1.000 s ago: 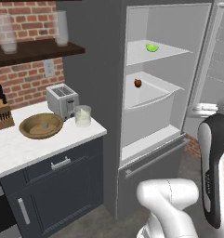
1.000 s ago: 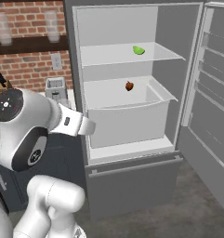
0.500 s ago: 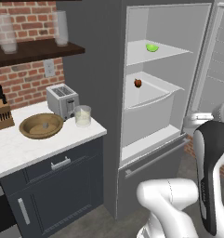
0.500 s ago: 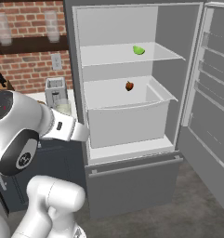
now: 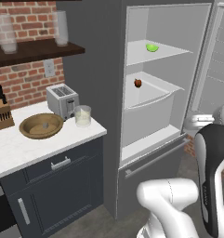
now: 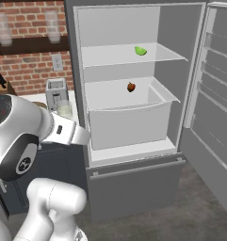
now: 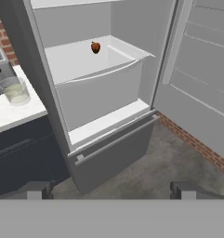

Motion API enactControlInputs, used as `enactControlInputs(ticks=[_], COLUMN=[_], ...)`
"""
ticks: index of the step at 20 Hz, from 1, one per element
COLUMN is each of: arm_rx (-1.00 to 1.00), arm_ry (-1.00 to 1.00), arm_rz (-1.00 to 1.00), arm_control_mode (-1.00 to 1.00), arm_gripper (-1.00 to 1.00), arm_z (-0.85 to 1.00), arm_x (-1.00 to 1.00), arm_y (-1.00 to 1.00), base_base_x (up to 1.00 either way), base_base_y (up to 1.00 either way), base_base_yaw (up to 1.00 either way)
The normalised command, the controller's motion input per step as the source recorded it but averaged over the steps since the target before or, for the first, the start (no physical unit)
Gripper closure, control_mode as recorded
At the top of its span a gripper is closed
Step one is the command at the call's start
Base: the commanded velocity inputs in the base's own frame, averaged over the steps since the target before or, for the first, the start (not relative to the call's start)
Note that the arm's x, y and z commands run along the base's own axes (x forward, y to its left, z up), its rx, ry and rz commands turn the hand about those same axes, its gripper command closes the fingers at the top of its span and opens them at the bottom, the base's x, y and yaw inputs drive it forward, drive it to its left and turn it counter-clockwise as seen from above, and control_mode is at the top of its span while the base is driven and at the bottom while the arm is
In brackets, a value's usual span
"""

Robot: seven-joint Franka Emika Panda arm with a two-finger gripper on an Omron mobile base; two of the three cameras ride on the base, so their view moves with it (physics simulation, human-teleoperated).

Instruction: Grab a lemon wedge from the fridge and one ice cube from the ice bowl, and put them in the glass of lemonade.

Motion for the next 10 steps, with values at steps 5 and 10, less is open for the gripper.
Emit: enactControlInputs(ticks=[5, 10], arm_rx=[0.00, 0.00], arm_ry=[0.00, 0.00], arm_rz=[0.00, 0.00], arm_control_mode=[-1.00, -1.00], arm_gripper=[-1.00, -1.00], arm_z=[0.00, 0.00], arm_x=[0.00, 0.00], arm_y=[0.00, 0.00], base_base_x=[0.00, 0.00], base_base_y=[0.00, 0.00], base_base_yaw=[0.00, 0.00])
